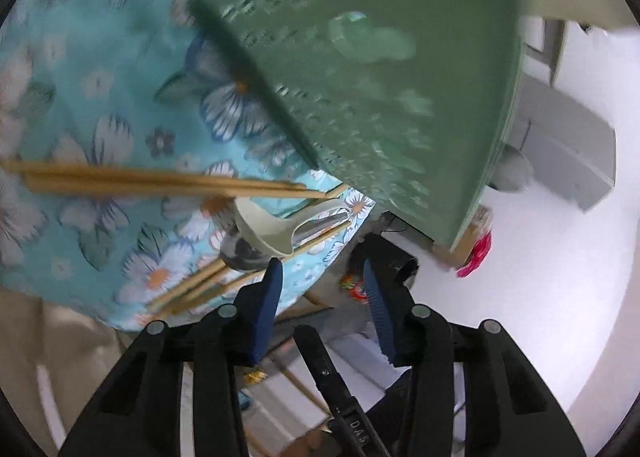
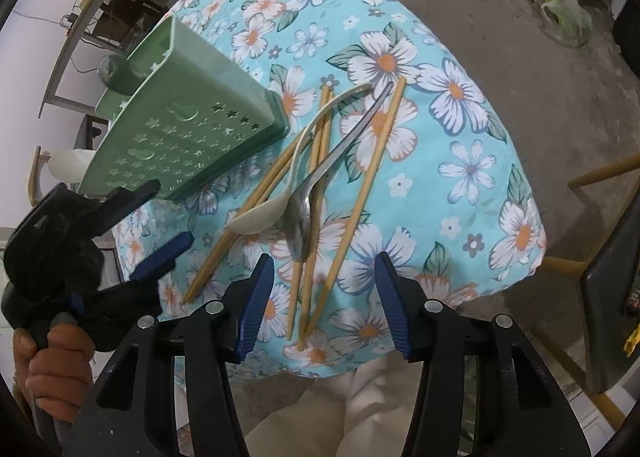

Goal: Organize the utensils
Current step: 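Bring the left tool to the white plastic spoon while the right tool nears the metal spoon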

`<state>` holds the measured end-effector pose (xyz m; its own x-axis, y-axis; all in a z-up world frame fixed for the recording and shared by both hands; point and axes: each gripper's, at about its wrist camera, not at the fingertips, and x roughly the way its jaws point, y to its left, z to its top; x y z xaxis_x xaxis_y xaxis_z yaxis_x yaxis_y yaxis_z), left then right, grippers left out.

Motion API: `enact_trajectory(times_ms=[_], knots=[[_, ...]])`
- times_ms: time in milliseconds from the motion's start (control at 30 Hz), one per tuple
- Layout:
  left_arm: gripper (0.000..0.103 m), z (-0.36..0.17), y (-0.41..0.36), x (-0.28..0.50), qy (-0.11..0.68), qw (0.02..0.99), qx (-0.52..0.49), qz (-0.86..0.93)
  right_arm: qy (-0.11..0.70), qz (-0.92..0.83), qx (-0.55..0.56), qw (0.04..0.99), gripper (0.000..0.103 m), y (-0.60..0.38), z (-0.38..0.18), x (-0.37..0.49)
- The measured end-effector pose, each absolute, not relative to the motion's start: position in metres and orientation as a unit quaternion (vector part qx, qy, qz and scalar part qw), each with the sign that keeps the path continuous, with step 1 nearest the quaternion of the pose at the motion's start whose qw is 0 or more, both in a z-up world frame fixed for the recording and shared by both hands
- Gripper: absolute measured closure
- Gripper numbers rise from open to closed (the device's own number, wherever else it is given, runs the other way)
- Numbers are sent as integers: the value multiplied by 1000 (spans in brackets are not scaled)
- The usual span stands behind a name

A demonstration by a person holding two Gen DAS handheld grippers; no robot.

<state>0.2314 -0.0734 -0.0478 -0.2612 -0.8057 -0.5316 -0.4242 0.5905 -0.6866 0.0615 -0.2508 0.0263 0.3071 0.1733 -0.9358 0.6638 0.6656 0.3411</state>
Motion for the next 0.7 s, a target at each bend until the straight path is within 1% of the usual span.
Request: enact_trajectory(times_ms=[133,300,467,600,700], knots=[[63,-61,-78,224,774,431,-429,-177,561,-173,378,715,54,-260,26,61],[64,-69,-80,219,778,426,-438,-146,560,-172,382,715,54,-263,24,57],[74,-72,-89,215,784,445,-409,-142,560,-168,382,716,54,-263,22,57],[76,-80,-90,214,786,453,-401,-130,561,-165,384,714,54,-265,21,55],[81,-81,-90,215,790,455,-393,-119,561,-162,384,715,54,-265,21,55]])
